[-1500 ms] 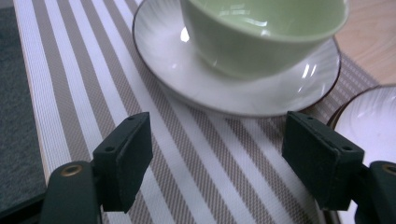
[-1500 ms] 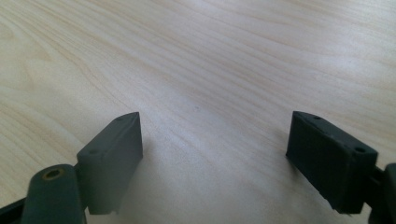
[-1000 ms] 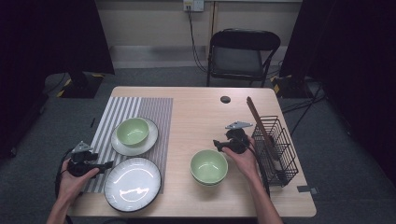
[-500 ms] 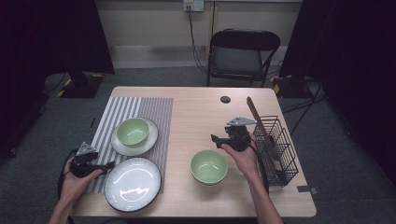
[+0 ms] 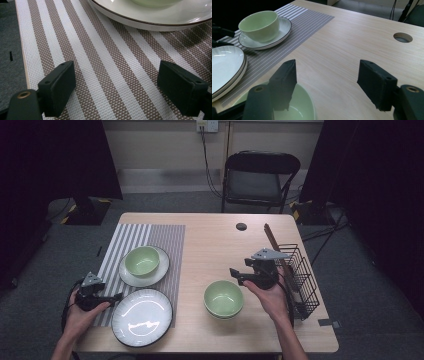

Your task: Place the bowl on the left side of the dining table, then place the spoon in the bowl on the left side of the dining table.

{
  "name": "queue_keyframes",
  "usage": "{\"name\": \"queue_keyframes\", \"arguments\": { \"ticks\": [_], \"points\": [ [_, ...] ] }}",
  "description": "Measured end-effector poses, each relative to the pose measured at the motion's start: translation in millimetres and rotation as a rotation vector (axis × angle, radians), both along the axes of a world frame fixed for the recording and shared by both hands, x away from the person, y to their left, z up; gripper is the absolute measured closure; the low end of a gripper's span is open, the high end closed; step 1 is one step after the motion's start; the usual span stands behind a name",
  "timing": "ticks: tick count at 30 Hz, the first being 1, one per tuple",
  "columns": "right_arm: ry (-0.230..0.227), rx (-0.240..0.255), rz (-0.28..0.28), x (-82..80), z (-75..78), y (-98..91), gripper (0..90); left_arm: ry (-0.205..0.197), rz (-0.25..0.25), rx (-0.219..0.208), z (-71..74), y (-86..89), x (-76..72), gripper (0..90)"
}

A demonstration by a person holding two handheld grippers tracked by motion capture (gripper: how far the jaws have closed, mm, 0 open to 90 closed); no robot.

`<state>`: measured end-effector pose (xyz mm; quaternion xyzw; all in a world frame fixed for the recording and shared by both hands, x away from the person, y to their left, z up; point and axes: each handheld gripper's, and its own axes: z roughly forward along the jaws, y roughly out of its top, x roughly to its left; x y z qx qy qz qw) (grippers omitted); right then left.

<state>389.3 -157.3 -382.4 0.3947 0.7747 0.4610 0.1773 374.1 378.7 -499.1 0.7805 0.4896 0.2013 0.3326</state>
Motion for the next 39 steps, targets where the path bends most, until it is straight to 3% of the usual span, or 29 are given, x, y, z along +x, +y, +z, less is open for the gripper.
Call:
{"name": "queue_keyframes", "arguments": {
  "ticks": [10, 22, 27, 39],
  "points": [
    [0.007, 0.028, 0.034, -20.3, 10.8, -11.8, 32.2, 0.001, 0.0, -0.001, 0.0, 0.1, 0.1, 14.9],
    [-0.011, 0.068, 0.0, -35.3, 26.8, -45.3, 34.1, 0.0, 0.0, 0.0, 0.0, 0.1, 0.0, 14.9],
    [-0.021, 0.087, -0.02, -39.1, 33.1, -61.0, 35.2, 0.0, 0.0, -0.002, 0.0, 0.0, 0.0, 14.9],
    [-0.006, 0.073, -0.042, -39.4, 33.1, -78.9, 37.0, 0.0, 0.0, -0.001, 0.0, 0.1, 0.0, 14.9]
  ]
}}
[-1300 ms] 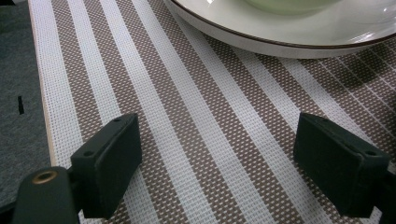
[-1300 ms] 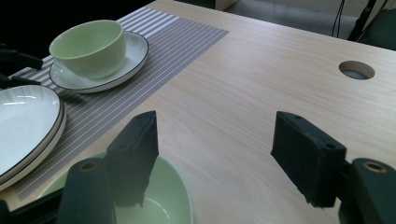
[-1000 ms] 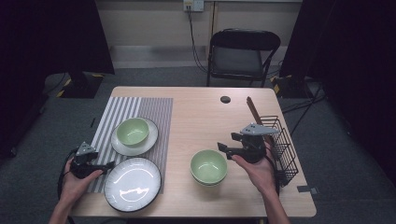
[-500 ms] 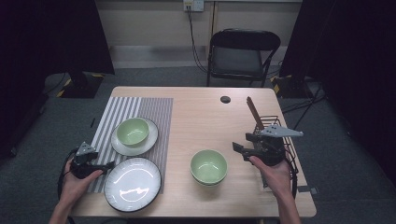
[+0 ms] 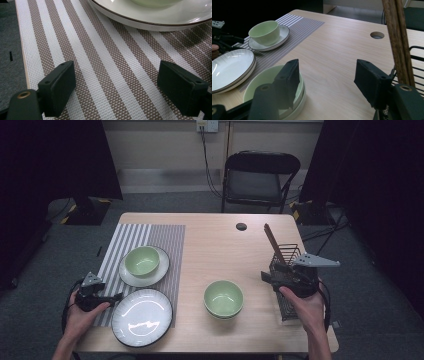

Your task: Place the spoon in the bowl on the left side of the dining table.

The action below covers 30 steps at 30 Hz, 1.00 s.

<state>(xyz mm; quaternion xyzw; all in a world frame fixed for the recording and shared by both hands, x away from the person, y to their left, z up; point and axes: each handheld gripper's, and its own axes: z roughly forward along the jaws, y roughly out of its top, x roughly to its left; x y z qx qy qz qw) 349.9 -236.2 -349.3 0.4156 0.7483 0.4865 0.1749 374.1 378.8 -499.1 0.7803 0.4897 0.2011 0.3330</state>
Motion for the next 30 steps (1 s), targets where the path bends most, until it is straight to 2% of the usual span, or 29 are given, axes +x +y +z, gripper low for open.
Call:
{"name": "queue_keyframes", "arguments": {
  "ticks": [6, 9, 14, 18, 26, 30],
  "points": [
    [0.007, 0.004, -0.01, 0.9, -1.8, -7.8, 39.5, 0.0, 0.0, -0.001, -0.1, 0.0, 0.0, 14.9],
    [0.028, -0.009, -0.008, 3.8, -6.5, -10.8, 42.4, 0.001, 0.0, -0.001, 0.0, 0.0, 0.0, 14.9],
    [0.001, -0.006, -0.028, 0.8, -0.5, -16.7, 41.9, 0.001, 0.0, -0.002, -0.1, 0.1, 0.1, 14.9],
    [-0.01, 0.016, -0.039, -2.5, 2.4, -24.0, 43.0, 0.001, 0.0, -0.001, 0.0, 0.1, 0.1, 14.9],
    [0.019, -0.006, -0.068, -0.5, -6.9, -30.7, 45.1, 0.001, 0.0, -0.001, 0.0, 0.0, 0.0, 14.9],
    [0.033, -0.026, -0.062, 2.4, -12.3, -31.3, 46.0, 0.001, 0.0, -0.001, 0.0, 0.1, 0.1, 14.9]
  ]
}}
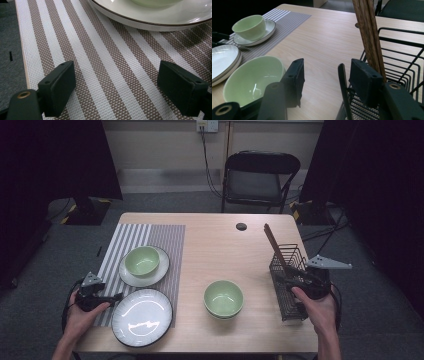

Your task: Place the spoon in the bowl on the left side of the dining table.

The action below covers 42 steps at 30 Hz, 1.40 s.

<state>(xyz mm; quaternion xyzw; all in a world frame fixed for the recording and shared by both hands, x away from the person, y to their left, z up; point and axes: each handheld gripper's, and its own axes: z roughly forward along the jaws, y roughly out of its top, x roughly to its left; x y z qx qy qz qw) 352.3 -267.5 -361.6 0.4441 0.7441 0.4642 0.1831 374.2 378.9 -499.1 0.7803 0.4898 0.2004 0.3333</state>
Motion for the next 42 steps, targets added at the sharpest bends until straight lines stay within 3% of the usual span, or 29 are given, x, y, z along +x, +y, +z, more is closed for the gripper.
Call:
{"name": "queue_keyframes", "arguments": {
  "ticks": [10, 21, 28, 33, 42],
  "points": [
    [0.022, -0.04, 0.018, 0.6, -4.7, 4.2, 48.1, -0.001, 0.0, 0.001, 0.0, 0.0, 0.0, 14.9],
    [0.028, -0.039, 0.03, -6.5, -5.8, -3.8, 64.0, 0.0, 0.001, 0.001, 0.0, 0.0, 0.0, 14.9],
    [0.034, -0.038, 0.023, -5.5, -8.8, -5.8, 66.4, 0.0, 0.0, 0.0, 0.0, 0.0, 0.0, 14.9],
    [0.033, -0.063, 0.028, -6.6, -8.4, -4.8, 70.9, 0.0, 0.0, 0.001, 0.0, 0.1, 0.0, 14.9],
    [0.046, -0.043, 0.058, -10.7, -7.4, -9.4, 77.8, 0.0, 0.001, 0.001, 0.0, 0.1, 0.0, 14.9]
  ]
}}
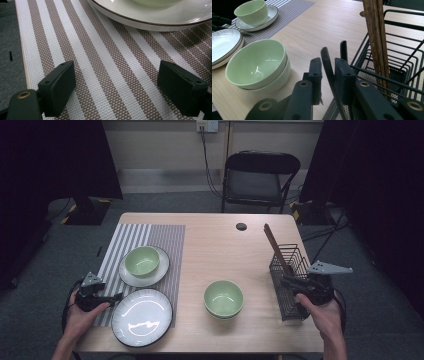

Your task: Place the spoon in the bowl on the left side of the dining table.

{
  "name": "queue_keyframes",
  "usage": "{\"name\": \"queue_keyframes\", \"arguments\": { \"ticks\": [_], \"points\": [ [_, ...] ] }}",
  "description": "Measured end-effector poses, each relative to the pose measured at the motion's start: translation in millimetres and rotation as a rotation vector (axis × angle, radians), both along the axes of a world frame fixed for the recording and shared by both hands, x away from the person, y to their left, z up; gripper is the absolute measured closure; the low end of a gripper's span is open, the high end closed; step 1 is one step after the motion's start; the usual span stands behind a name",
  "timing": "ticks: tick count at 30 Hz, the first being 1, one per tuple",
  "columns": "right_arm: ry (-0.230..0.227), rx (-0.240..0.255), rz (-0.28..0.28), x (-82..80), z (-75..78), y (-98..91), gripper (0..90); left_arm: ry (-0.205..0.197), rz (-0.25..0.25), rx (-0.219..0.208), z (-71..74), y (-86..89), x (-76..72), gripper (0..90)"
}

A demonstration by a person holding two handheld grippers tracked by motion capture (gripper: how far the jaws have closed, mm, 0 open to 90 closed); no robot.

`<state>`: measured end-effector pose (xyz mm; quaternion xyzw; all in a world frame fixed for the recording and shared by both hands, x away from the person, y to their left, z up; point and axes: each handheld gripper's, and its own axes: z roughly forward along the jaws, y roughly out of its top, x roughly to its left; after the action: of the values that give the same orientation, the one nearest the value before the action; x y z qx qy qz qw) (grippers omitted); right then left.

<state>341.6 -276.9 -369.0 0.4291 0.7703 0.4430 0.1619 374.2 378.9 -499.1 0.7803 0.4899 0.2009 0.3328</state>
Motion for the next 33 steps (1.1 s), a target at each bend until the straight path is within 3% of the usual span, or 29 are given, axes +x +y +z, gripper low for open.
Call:
{"name": "queue_keyframes", "arguments": {
  "ticks": [7, 12, 19, 33],
  "points": [
    [0.011, 0.018, 0.005, -5.0, -5.4, -5.4, 78.4, -0.001, 0.002, -0.002, -0.1, -0.2, 0.0, 15.2],
    [0.016, -0.003, -0.001, -2.8, -4.6, -3.2, 79.5, -0.001, 0.002, -0.002, -0.1, -0.2, 0.0, 15.2],
    [-0.012, 0.006, -0.012, -3.3, -1.8, -5.5, 84.7, -0.002, 0.002, -0.002, -0.1, -0.1, 0.0, 15.2],
    [-0.05, -0.024, -0.017, -0.2, -1.0, -4.8, 88.3, -0.001, 0.001, -0.002, 0.0, -0.1, 0.1, 15.2]
  ]
}}
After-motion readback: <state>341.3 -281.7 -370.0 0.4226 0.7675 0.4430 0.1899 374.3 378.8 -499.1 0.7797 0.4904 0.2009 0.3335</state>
